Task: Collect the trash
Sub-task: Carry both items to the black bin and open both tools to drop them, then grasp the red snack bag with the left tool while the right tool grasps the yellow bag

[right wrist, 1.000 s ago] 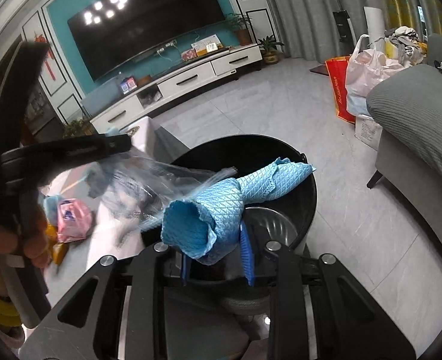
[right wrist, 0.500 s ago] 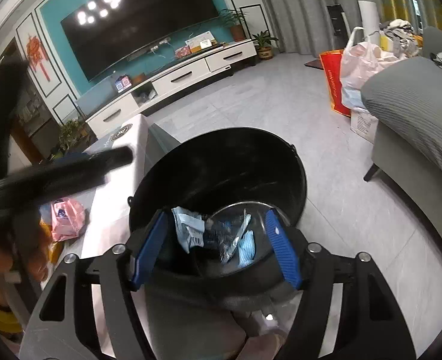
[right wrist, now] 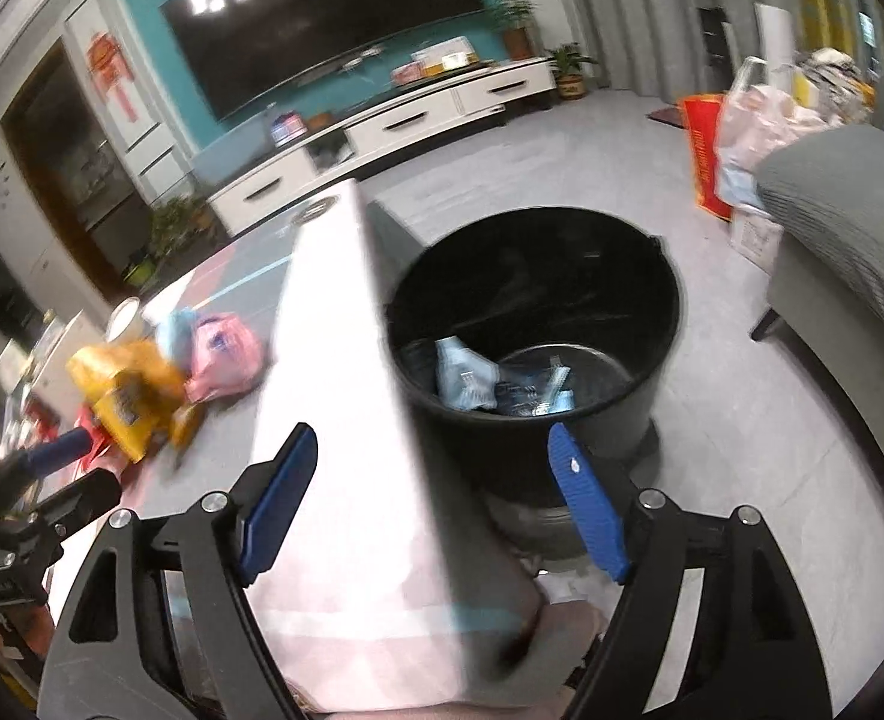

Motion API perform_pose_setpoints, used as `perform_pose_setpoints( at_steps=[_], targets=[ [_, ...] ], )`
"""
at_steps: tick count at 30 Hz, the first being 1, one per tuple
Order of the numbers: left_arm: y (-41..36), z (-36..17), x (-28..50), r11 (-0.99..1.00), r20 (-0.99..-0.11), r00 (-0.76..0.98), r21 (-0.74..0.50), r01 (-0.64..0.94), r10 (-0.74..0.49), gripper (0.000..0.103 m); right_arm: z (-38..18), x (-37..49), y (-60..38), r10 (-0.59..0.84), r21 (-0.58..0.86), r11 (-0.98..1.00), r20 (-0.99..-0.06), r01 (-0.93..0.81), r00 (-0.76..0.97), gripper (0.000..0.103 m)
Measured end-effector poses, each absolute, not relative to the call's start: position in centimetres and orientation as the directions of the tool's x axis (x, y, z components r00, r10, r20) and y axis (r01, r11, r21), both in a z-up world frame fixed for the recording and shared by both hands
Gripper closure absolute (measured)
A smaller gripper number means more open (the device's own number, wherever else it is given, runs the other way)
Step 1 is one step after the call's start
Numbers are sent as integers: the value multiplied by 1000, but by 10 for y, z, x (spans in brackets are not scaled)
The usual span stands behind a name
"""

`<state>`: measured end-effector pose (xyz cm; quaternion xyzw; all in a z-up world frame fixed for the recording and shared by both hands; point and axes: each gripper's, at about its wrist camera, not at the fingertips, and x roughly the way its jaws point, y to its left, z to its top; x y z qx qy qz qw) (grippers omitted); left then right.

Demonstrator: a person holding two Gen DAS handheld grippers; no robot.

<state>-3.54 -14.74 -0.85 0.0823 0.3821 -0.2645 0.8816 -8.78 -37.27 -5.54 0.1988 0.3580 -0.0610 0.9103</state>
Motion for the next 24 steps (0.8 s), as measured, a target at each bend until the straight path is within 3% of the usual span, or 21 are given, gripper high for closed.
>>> perform_pose_setpoints(
  at_steps=[10,24],
  targets=[
    [4,-12,-42,973,-720,656,-132,191,-226,10,-38,-61,-279,124,223,974,-696,49,707,25],
    [70,-41,-27,962,-749,621,-272,33,-233,10,-35,-36,-191,162,89,986,-700,-140,696,25]
  ],
)
